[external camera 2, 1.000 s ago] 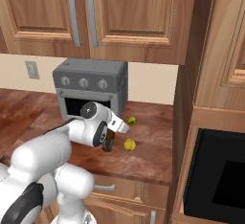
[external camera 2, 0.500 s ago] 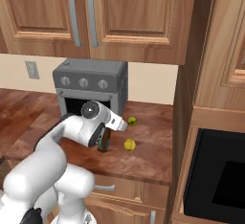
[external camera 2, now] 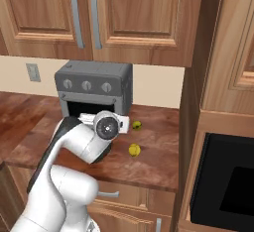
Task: Place the beer on the top shelf of the fridge to keep it out of children's reach, and place the lemon and pear on lower shelves for easy access.
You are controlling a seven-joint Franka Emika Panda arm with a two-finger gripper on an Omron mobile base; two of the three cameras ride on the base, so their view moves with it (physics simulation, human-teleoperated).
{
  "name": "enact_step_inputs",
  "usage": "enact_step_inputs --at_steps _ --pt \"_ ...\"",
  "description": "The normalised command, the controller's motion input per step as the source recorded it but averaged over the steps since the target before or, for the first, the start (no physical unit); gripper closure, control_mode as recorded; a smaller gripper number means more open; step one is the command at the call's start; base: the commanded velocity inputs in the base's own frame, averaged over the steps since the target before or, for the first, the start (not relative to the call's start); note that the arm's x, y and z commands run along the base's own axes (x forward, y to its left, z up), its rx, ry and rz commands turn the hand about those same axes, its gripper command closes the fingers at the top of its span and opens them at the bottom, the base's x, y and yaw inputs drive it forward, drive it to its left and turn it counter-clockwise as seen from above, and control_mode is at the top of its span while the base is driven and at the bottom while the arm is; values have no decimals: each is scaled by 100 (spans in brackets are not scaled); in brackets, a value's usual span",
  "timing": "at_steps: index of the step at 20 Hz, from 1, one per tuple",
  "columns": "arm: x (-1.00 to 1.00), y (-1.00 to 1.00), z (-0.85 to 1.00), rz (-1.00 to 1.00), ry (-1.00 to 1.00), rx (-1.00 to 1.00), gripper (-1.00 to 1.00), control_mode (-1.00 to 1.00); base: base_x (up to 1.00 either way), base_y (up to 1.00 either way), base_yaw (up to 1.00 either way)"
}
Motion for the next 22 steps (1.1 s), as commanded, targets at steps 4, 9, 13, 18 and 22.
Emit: enact_step_inputs --at_steps 4,9,13,18,22 --pt "-57 4 100 38 -26 -1 100 -100 0 0 0" --pt "-47 12 100 34 -25 0 100 -100 0 0 0" --pt "-55 19 100 29 -18 -2 100 -100 0 0 0" --pt "-44 48 82 16 -11 -12 100 -100 0 0 0" --pt "-15 57 60 0 -1 -19 100 -100 0 0 0"
